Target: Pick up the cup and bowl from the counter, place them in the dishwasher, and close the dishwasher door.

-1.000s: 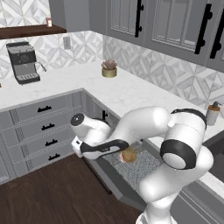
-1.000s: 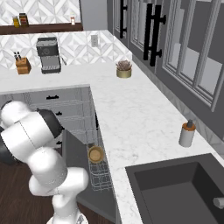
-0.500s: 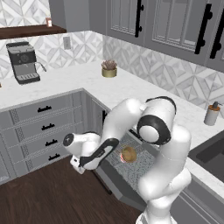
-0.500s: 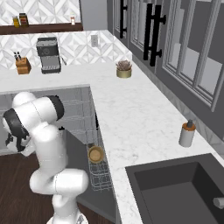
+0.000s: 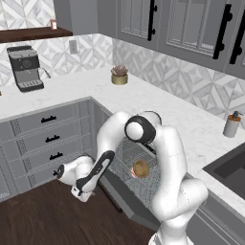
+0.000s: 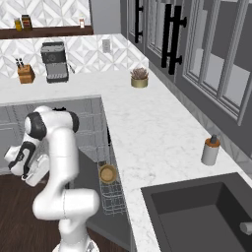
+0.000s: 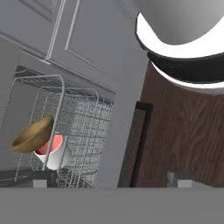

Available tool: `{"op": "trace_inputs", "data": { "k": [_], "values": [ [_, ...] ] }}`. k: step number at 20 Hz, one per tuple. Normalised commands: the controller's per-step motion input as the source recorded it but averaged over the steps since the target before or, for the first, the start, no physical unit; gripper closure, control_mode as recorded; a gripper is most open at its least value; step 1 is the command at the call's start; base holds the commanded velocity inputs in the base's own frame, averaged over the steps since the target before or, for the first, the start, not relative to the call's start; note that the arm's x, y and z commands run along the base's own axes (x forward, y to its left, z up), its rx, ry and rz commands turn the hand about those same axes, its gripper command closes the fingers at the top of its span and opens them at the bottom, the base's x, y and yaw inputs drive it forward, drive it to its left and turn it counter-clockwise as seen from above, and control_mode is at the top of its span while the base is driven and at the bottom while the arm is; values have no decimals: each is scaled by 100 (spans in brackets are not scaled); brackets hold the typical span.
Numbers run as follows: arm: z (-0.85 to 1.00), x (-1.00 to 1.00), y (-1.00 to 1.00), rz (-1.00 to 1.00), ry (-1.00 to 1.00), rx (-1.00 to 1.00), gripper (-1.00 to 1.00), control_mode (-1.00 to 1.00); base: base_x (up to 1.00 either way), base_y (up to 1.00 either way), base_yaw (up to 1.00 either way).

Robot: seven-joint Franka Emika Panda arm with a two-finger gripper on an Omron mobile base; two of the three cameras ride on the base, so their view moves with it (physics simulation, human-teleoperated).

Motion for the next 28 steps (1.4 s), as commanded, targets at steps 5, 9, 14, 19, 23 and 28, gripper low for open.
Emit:
{"op": "trace_inputs", "data": {
  "k": [5,9,14,19,23,28],
  "values": [
    [-79,30,11,-3,-10,-12,-100,-100,0,0,0],
    [-74,28,-18,0,-16,0,-100,-100,0,0,0],
    [-58,33,-32,0,-4,0,-100,-100,0,0,0],
    [-68,40,-27,0,-5,0,-100,-100,0,0,0],
    [-76,51,-3,0,-3,-5,-100,-100,0,0,0],
    [-64,54,-18,-1,0,-2,-100,-100,0,0,0]
  ]
}}
